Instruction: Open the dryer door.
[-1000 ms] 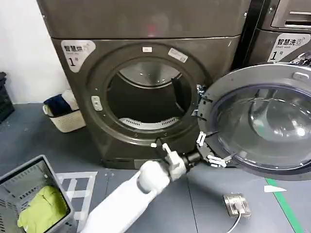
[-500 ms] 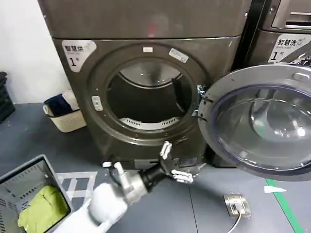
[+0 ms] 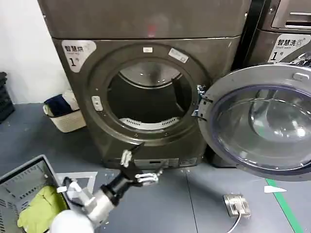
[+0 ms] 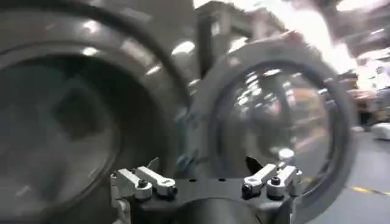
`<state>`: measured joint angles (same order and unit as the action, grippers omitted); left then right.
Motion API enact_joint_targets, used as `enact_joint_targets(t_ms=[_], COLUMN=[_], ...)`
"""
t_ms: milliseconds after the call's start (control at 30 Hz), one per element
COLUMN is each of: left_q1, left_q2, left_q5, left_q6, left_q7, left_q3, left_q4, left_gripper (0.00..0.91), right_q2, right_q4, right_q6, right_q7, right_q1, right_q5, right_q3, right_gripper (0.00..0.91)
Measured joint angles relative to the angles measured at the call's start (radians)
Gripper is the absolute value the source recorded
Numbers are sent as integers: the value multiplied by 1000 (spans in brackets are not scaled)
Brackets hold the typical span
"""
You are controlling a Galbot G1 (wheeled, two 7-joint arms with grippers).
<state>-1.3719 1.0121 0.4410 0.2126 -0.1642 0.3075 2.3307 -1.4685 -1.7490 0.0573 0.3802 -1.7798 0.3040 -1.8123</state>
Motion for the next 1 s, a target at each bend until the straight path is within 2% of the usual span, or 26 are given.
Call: enact_joint_targets(t_ms=[167, 367, 600, 767, 1000], left_q1=[-102, -187, -224, -257, -319], left_q2=[6, 18, 7, -15, -65], left_q5=[93, 263, 438, 603, 920], left_q6=[101, 284, 504, 525, 525], left_q7=[87, 266, 493, 625, 826], left_q3=[156, 356, 537, 646, 767], left_q4=[58, 127, 159, 155, 120], left_gripper=[907, 907, 907, 907, 907], right_q2=[10, 28, 47, 60, 66], right_q4=[-16, -18, -17, -16, -10], right_q6=[24, 29, 34, 36, 33], right_q7=[-22, -40, -54, -56, -55], right_q1=[8, 22, 38, 43, 47], right_q5=[37, 44, 43, 43, 42], right_q3=[29, 69, 121, 154, 189], right_gripper=[907, 907, 907, 907, 907])
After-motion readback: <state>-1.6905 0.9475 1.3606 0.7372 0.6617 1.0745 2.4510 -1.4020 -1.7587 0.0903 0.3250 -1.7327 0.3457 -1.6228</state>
